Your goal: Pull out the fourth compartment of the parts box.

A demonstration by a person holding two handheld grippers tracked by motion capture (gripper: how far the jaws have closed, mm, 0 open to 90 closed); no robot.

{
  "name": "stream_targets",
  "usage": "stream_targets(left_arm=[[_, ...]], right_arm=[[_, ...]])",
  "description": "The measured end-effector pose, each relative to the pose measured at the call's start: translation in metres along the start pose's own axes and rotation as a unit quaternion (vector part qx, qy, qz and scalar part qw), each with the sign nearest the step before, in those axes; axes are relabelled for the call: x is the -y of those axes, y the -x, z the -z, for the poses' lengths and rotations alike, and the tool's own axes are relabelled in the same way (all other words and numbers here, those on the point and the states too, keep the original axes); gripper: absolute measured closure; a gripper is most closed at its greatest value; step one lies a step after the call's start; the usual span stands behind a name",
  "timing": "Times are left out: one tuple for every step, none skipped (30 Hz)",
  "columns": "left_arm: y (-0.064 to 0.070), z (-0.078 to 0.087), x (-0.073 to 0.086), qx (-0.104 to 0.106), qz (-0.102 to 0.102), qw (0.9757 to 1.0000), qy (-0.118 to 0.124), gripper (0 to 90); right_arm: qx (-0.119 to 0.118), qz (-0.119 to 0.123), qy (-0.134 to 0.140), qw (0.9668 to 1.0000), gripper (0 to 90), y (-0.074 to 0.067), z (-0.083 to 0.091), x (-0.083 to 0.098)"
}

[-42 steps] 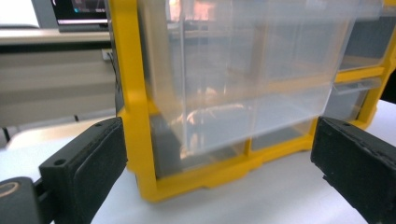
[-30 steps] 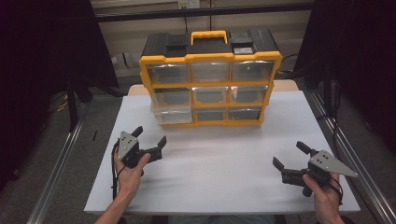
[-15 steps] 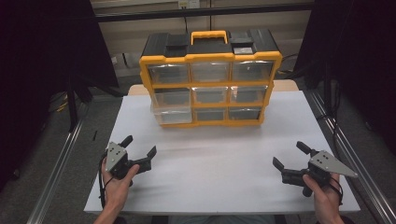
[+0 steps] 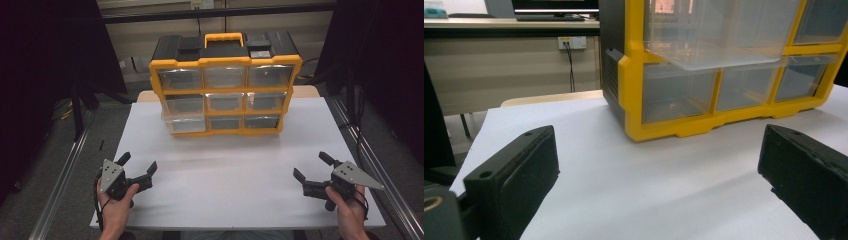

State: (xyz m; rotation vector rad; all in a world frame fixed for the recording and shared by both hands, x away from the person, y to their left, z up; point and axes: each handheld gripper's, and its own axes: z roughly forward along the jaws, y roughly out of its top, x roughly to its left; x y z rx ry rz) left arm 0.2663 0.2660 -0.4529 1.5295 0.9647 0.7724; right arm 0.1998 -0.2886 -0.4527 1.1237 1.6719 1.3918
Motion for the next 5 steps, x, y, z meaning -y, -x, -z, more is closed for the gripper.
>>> stream_targets(left_arm=[[0.0, -0.0005, -0.0007, -0.004, -0.006, 1.0, 0.002, 2.8], [0.0001, -0.0009, -0.0008, 0.0, -0.004, 1.0, 0.004, 2.8], [0.0004, -0.0013, -0.001, -0.002, -0.002, 1.0, 0.004, 2.8], [0.0005, -0.0015, -0.001, -0.001, -0.001, 1.0, 0.003, 2.8], [0.0005, -0.0015, -0.001, -0.001, -0.001, 1.0, 0.003, 2.8]], right_arm=[[0.001, 0.0, -0.001, 1.0, 0.0, 0.0001, 0.0001, -0.0001], [0.003, 0.0, -0.002, 1.0, 0.0, 0.0004, -0.0007, -0.0001], [0.003, 0.0, -0.002, 1.0, 0.0, 0.0003, -0.0013, 0.0], [0.004, 0.0, -0.002, 1.0, 0.0, 0.0005, -0.002, -0.0001], [0.005, -0.001, -0.002, 1.0, 0.0, 0.0002, -0.0024, -0.0002]])
